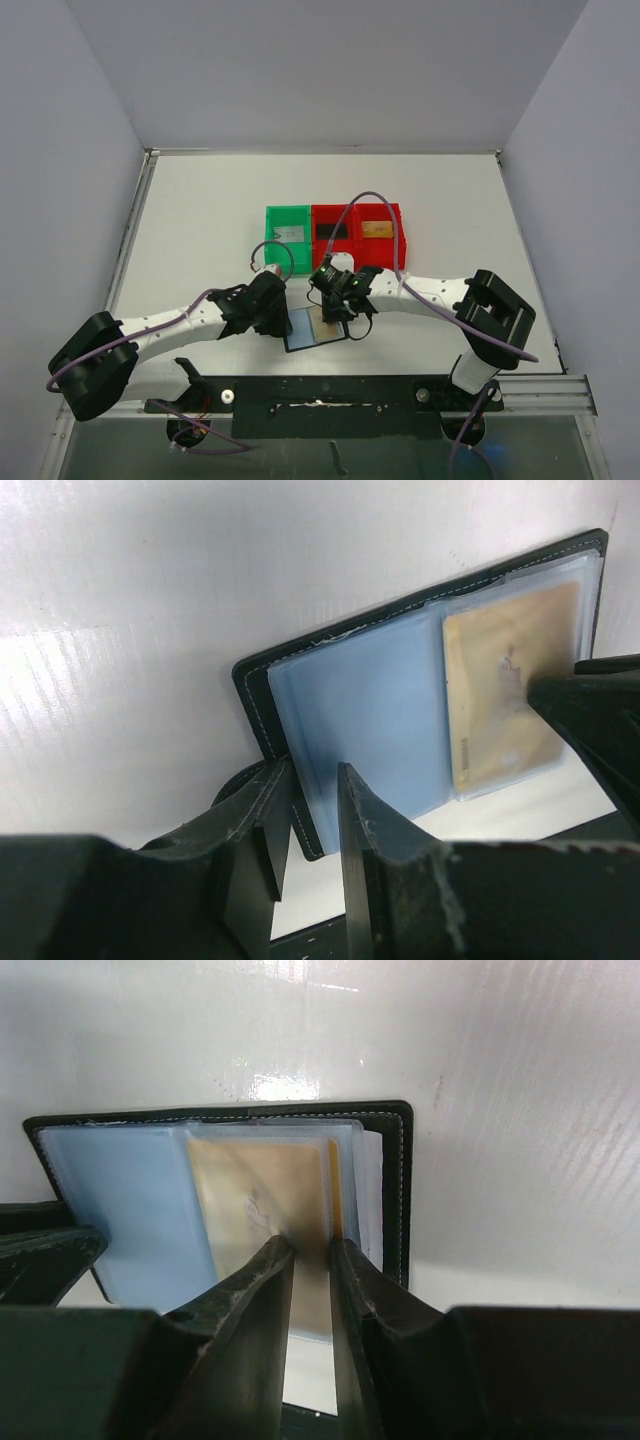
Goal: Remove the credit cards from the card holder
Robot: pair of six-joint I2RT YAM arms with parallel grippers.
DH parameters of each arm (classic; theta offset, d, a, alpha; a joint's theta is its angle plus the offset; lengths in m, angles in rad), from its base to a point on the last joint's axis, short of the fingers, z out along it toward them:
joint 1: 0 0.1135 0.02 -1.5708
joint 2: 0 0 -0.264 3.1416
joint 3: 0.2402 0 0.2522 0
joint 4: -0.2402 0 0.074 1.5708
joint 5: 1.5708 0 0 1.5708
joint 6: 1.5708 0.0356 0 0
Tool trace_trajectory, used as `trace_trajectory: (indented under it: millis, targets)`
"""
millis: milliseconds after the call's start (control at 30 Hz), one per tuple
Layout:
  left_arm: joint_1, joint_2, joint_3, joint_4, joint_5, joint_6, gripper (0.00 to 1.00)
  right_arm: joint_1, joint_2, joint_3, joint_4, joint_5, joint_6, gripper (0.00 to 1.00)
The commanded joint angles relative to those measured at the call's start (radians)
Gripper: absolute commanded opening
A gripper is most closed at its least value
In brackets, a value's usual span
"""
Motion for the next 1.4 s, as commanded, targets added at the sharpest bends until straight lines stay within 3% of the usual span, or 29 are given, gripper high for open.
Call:
trace_trajectory:
  millis: [0, 567, 833, 1000, 1167, 1367]
  targets:
    - [-0.009, 0.021, -0.001, 0.047, 0.054, 0.006, 0.24, 0.015, -0.08, 0.017, 0.03, 0.03, 0.028, 0.21]
    - [-0.009, 0.048, 0.005, 0.076, 0.089, 0.014, 0.23, 0.008, -0.138, -0.025, 0.118, -0.037, 0.035, 0.25]
    - [-0.009, 0.033, 0.014, 0.059, 0.075, 0.015, 0.24, 0.005, -0.152, -0.02, 0.141, -0.06, 0.031, 0.33]
    - [-0.009, -0.006, 0.022, 0.021, 0.032, -0.002, 0.28, -0.012, -0.175, -0.066, 0.291, -0.186, 0.006, 0.42]
    - [-0.009, -0.072, 0.016, -0.023, -0.018, -0.041, 0.32, -0.052, -0.183, -0.137, 0.468, -0.347, 0.01, 0.45]
    - [-0.007, -0.186, -0.012, -0.095, -0.096, -0.097, 0.36, -0.079, -0.255, -0.2, 0.514, -0.34, 0.029, 0.46]
